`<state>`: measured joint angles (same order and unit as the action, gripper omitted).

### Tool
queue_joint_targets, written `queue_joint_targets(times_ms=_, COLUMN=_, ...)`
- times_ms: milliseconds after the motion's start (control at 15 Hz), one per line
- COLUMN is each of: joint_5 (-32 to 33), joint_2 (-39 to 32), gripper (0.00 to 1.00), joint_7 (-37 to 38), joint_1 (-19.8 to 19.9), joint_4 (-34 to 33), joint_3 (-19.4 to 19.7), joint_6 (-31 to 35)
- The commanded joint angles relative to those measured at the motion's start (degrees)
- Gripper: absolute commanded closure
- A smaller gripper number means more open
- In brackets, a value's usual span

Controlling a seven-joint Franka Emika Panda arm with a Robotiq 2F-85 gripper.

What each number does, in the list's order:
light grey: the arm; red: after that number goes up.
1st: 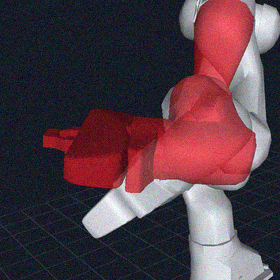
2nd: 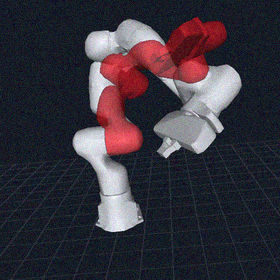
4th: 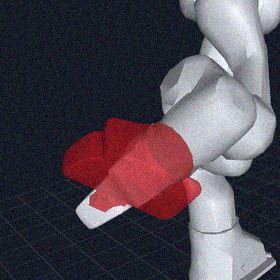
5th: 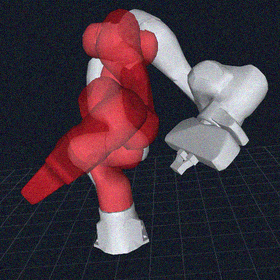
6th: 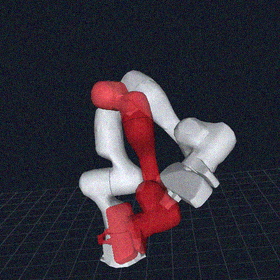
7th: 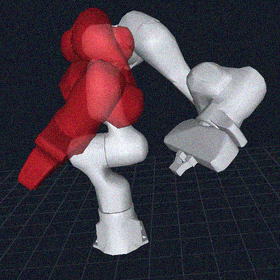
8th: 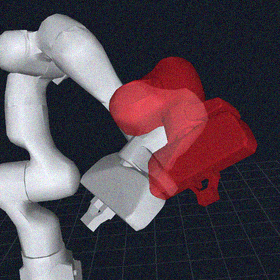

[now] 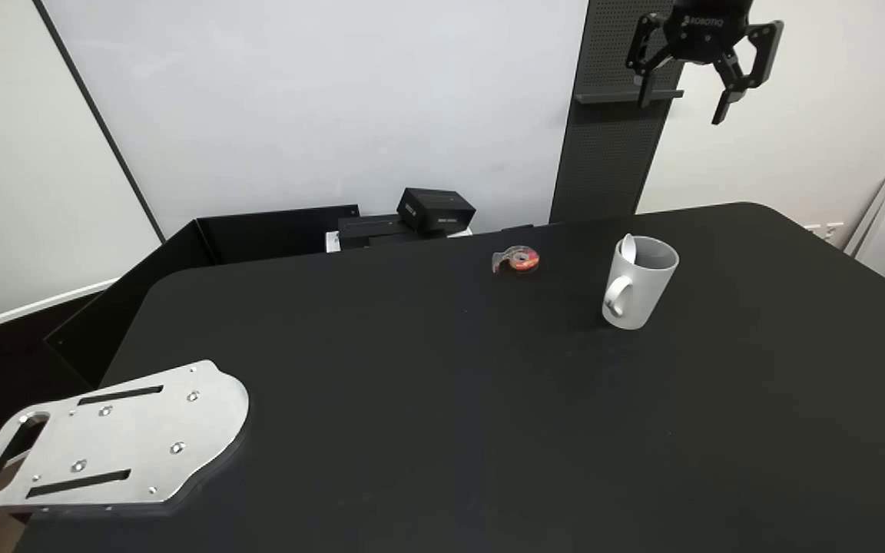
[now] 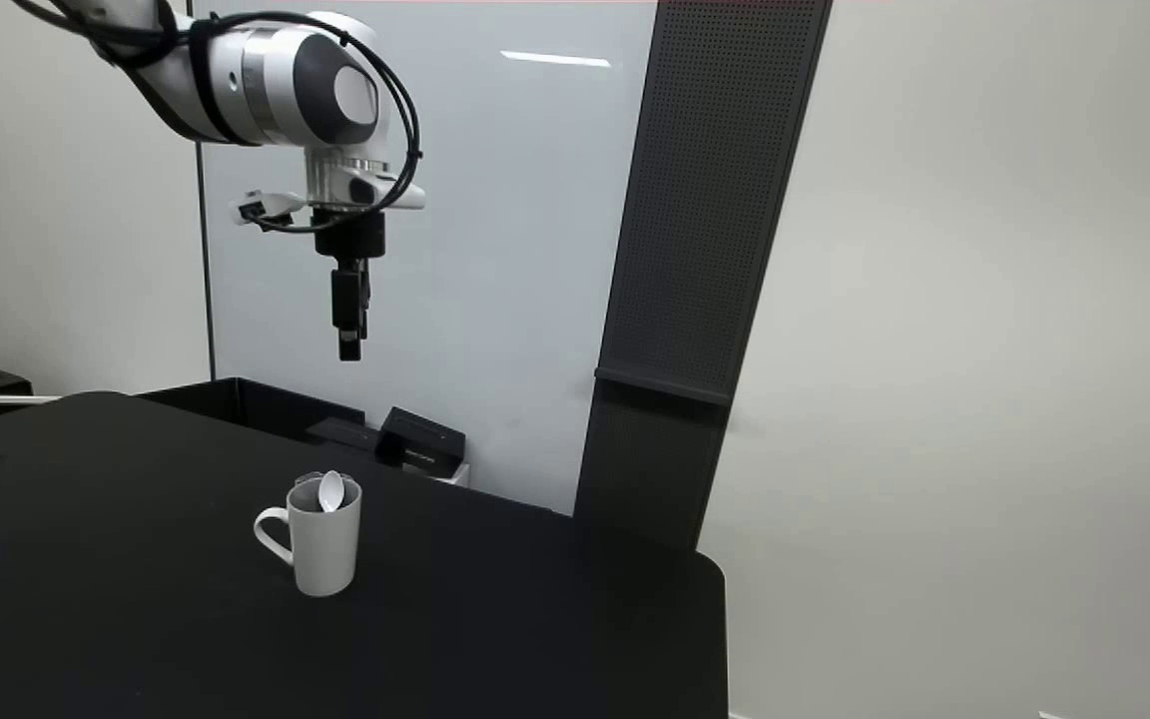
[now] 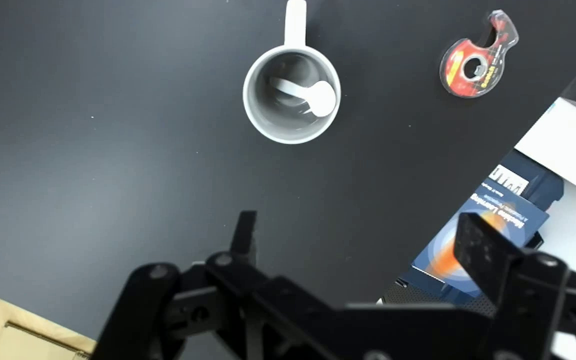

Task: Pick the spoon from the cup and put it on the table

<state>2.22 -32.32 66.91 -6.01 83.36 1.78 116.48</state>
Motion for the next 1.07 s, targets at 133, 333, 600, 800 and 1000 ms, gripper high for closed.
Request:
queue_joint_targets(times_ms=133, joint_5=-1.15, joint_2=-1.67, gripper=0.00, joint_7=-0.56, joint_1=-0.61, joint_4=-1.45, joint_3=0.71, joint_6=0.15)
queue_joint_targets(times_ms=333, joint_5=-1.14, joint_2=-1.67, gripper=0.00, joint_7=-0.60, joint_1=-0.61, joint_4=-1.43, joint_3=0.74, joint_6=0.15)
queue_joint_targets(times_ms=600, joint_5=-1.14, joint_2=-1.67, gripper=0.00, joint_7=-0.62, joint_1=-0.61, joint_4=-1.43, joint_3=0.74, joint_6=0.15)
queue_joint_targets(times_ms=800, joint_5=-0.65, joint_2=-3.49, gripper=0.00, joint_7=2.21, joint_1=-1.21, joint_4=-2.36, joint_3=1.57, joint_6=-1.79)
queue_joint_targets(times_ms=1000, joint_5=-0.37, joint_2=-6.11, gripper=0.00, joint_7=3.52, joint_1=-1.62, joint_4=-2.77, joint_3=2.19, joint_6=-0.22)
